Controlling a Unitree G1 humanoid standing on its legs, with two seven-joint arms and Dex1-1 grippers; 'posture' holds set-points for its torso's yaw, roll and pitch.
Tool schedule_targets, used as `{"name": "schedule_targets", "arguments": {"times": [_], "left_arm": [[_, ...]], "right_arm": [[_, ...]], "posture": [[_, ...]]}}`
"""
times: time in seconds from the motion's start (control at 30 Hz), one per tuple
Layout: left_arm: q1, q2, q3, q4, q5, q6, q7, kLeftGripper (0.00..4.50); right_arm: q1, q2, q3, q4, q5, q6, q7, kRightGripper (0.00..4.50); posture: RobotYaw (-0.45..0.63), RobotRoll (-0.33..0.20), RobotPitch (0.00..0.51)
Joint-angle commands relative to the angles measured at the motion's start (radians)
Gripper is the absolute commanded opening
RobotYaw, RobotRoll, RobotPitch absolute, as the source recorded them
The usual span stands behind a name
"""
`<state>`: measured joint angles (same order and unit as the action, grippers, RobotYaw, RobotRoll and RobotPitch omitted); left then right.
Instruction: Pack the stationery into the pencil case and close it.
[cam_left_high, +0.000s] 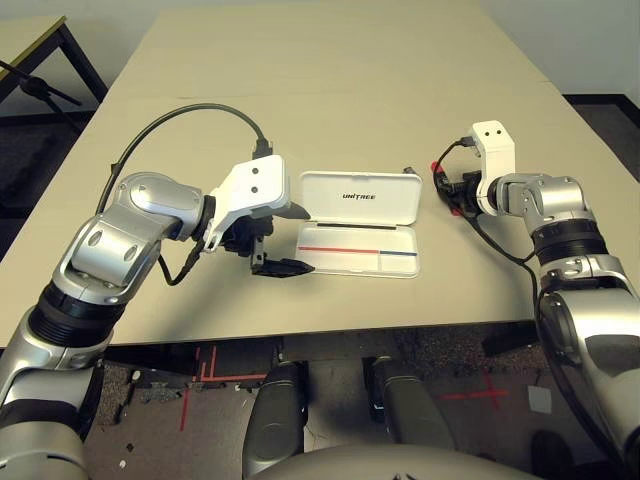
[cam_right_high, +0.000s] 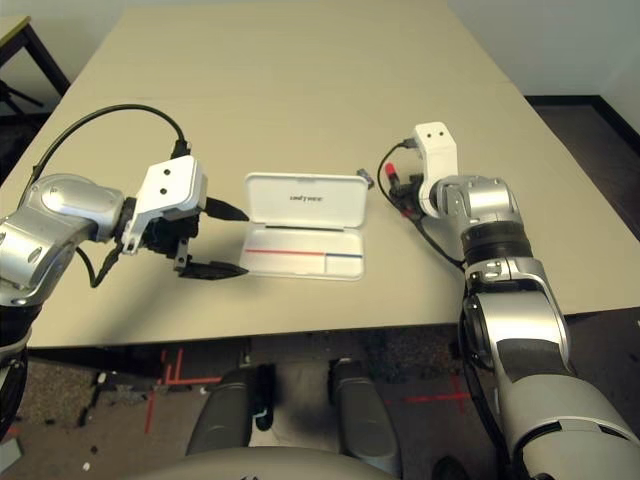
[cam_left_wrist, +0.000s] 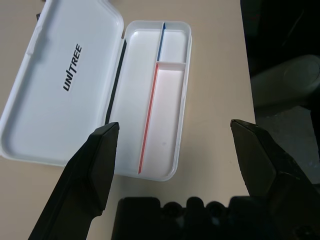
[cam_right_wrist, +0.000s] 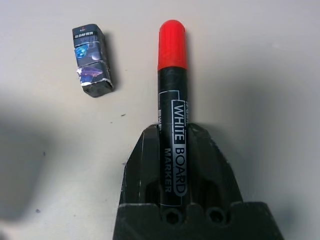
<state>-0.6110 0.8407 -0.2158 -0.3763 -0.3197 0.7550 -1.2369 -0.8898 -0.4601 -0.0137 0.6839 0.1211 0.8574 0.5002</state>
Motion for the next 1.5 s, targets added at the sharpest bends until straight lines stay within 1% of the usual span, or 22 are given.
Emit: {"name": "schedule_targets", "arguments": {"times": [0.03, 0.17, 0.3, 0.47, 0.6, 0.7, 0.9, 1.0, 1.07, 1.27, 1.4, 1.5], "left_arm": [[-0.006, 0.010, -0.013, -0.010, -0.018, 0.011, 0.001, 4.50], [-0.009, 0.010, -0.016, -0.007, -0.016, 0.008, -0.001, 4.50], [0.008, 0.019, -0.009, 0.023, -0.008, -0.028, -0.013, 4.50], [0.027, 0.026, -0.008, 0.060, 0.000, -0.071, -0.018, 4.50], [0.035, 0.026, -0.008, 0.106, 0.010, -0.115, -0.022, 4.50], [0.033, 0.025, -0.009, 0.135, 0.018, -0.142, -0.024, 4.50], [0.024, 0.021, -0.013, 0.154, 0.020, -0.159, -0.020, 4.50], [0.020, 0.021, -0.017, 0.157, 0.025, -0.160, -0.017, 4.50], [0.019, 0.021, -0.018, 0.154, 0.029, -0.162, -0.014, 4.50], [0.015, 0.021, -0.014, 0.139, 0.027, -0.151, -0.010, 4.50], [0.020, 0.029, -0.006, 0.133, 0.027, -0.147, -0.009, 4.50], [0.021, 0.037, 0.000, 0.138, 0.028, -0.146, -0.008, 4.50]], "right_arm": [[0.028, -0.006, 0.006, -0.013, 0.001, 0.044, 0.014, 0.53], [0.031, -0.042, 0.005, -0.084, 0.009, 0.062, 0.045, 0.53], [0.044, -0.118, 0.012, -0.192, 0.022, 0.112, 0.114, 0.53], [0.078, -0.265, 0.038, -0.356, 0.051, 0.155, 0.249, 0.53], [0.138, -0.414, 0.090, -0.527, 0.105, 0.188, 0.414, 0.53], [0.161, -0.505, 0.131, -0.608, 0.121, 0.213, 0.490, 0.53], [0.199, -0.627, 0.144, -0.756, 0.199, 0.249, 0.622, 0.53], [0.226, -0.658, 0.139, -0.802, 0.228, 0.231, 0.661, 0.53], [0.244, -0.689, 0.142, -0.833, 0.259, 0.213, 0.722, 0.53], [0.254, -0.721, 0.165, -0.873, 0.295, 0.149, 0.826, 0.53], [0.236, -0.714, 0.194, -0.871, 0.296, 0.086, 0.888, 0.53], [0.211, -0.669, 0.230, -0.849, 0.270, -0.023, 0.929, 0.53]], "posture": [[0.06, 0.000, 0.153], [0.05, 0.000, 0.157], [0.05, 0.000, 0.159], [0.03, 0.000, 0.163], [0.01, 0.000, 0.167], [0.00, 0.000, 0.167], [0.00, 0.000, 0.170], [0.00, 0.000, 0.168], [0.00, 0.000, 0.166], [0.00, 0.000, 0.164], [0.02, 0.000, 0.160], [0.02, 0.000, 0.157]]}}
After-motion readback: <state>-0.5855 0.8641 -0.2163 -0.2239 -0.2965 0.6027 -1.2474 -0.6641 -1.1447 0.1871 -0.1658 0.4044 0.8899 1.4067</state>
